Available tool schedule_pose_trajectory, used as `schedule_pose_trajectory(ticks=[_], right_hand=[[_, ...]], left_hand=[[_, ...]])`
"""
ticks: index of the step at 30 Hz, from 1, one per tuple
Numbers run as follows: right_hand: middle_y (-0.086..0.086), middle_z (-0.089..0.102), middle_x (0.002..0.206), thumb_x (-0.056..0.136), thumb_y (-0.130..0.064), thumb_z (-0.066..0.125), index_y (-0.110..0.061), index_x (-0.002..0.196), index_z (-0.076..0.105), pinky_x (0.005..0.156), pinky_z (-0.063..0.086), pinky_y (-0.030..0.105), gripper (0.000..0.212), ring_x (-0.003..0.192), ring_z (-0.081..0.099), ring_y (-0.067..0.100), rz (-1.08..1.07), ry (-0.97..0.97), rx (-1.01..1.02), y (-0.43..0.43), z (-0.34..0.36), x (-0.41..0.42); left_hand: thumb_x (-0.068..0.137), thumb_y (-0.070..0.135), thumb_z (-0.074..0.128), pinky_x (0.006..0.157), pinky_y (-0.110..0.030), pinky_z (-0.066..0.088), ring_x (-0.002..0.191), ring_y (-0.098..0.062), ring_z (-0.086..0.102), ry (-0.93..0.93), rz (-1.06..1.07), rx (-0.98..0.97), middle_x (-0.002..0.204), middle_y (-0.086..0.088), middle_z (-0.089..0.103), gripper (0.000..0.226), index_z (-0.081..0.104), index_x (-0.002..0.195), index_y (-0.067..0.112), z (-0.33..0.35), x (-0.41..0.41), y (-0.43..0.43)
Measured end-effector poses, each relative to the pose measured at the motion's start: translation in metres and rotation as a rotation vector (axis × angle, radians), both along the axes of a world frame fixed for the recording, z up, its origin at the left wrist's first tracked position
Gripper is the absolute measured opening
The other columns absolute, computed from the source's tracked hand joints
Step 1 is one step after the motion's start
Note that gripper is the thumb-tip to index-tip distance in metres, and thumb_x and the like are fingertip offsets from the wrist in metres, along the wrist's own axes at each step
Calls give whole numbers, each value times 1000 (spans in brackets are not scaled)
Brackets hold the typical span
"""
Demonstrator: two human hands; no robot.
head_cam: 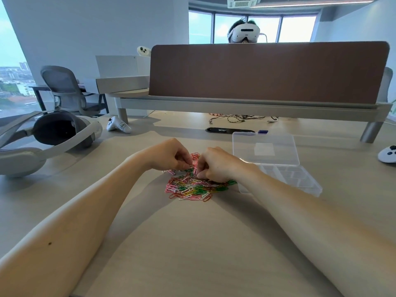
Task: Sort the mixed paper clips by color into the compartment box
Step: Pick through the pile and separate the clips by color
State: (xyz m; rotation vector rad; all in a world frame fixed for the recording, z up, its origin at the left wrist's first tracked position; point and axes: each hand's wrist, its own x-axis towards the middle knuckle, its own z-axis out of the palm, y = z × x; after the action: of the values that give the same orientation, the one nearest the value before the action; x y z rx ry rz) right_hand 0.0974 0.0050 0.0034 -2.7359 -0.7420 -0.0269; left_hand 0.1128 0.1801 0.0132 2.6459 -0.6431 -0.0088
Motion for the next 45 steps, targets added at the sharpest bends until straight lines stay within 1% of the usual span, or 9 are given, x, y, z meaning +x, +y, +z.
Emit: schedule_pose_trajectory(ticks=[4,8,13,17,22,29,35,41,45], right_hand=[[-1,60,87,91,-21,65,-12,99,74,70,40,27,15,84,55,16,-10,10,12,-4,4,1],[-1,59,87,93,-18,62,-12,97,72,71,40,26,13,84,55,15,-20,23,61,-8,8,1],[-3,62,77,92,-16,61,-15,84,69,57,39,20,11,69,54,6,-35,30,117,-13,12,0],[-1,66,71,89,-11,64,-11,80,70,61,49,26,11,66,60,10,-80,65,210,-26,20,0],[3,68,74,90,-12,63,-13,77,67,62,54,27,14,66,63,12,-165,112,267,-62,30,1],[4,68,75,89,-9,62,-10,82,69,61,50,23,11,67,61,12,-282,156,238,-100,30,2],[3,71,78,86,-10,68,-16,79,70,60,48,21,9,67,63,11,-298,119,192,-117,23,8],[4,73,89,88,-12,68,-14,103,74,58,49,20,16,76,67,13,-298,126,185,-122,20,12],[1,72,91,90,-13,64,-15,105,74,61,46,18,17,69,63,8,-268,90,201,-121,21,8]], left_hand=[[86,7,67,71,-16,51,74,-10,62,20,0,-36,82,7,69,18,73,102,13,1,-2,-1],[86,7,67,74,-25,53,74,-15,62,65,-11,-112,85,-2,71,16,74,100,12,2,-3,-2],[86,7,67,70,-22,55,70,-14,62,95,-35,-195,82,-5,71,15,74,98,11,5,-5,-5],[86,8,67,69,-22,55,69,-13,63,88,-71,-203,76,3,70,11,74,93,13,7,-5,-11],[88,9,65,73,-23,56,70,-14,65,63,-116,-112,80,-2,70,8,71,92,11,16,3,-31],[84,11,69,67,-18,55,68,-11,65,-54,-200,-130,82,-1,71,9,72,92,11,19,20,-87],[83,11,71,71,-14,54,71,-3,65,-88,-265,-66,85,5,70,13,73,95,14,12,30,-117],[83,9,71,74,-18,57,75,-4,68,-46,-299,-51,88,6,72,16,73,97,16,11,34,-118],[84,8,70,68,-22,58,76,-6,67,-53,-281,-57,88,7,70,15,72,96,17,16,32,-109]])
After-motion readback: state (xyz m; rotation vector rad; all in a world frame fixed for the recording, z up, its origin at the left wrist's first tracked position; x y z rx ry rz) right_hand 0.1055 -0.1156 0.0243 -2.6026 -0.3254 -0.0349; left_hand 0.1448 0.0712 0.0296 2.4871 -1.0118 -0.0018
